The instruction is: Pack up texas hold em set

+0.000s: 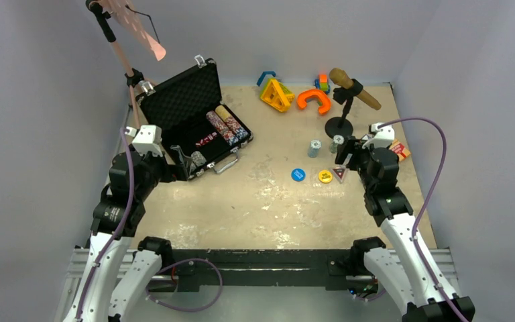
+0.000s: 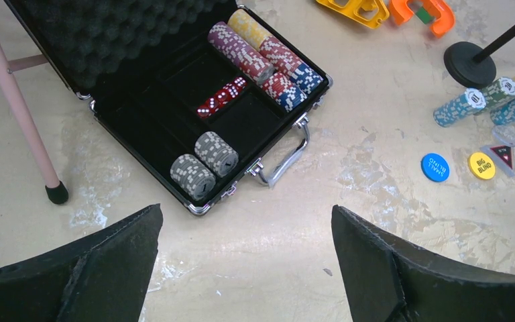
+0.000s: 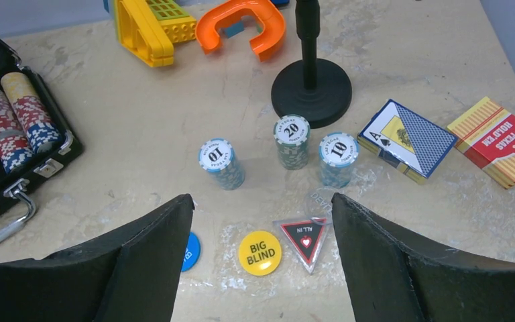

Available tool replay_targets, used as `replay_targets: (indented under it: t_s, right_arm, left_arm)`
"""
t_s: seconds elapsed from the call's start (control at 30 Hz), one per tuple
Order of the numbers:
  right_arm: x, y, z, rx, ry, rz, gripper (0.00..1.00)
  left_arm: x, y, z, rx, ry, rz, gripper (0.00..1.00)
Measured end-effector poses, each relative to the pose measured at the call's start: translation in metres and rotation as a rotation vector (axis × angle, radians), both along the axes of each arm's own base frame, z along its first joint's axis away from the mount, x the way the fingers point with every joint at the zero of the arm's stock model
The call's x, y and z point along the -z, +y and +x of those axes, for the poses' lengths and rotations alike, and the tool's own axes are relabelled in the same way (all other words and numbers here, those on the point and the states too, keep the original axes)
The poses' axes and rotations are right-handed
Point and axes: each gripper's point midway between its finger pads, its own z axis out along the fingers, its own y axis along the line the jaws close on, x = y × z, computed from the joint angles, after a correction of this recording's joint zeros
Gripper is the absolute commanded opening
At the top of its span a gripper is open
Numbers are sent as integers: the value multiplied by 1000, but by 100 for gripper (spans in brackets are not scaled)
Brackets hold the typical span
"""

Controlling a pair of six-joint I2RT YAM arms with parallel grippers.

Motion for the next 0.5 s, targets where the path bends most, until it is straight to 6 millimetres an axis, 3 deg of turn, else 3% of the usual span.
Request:
replay_targets:
  t_s: [0.37, 0.5]
  right_arm:
    - [-4, 6, 6, -16, 65, 21, 78]
    - [3, 10, 12, -21, 144, 23, 73]
  left_arm:
    - [5, -3, 3, 8, 26, -4, 100]
    - [7, -2, 2, 7, 31, -2, 99]
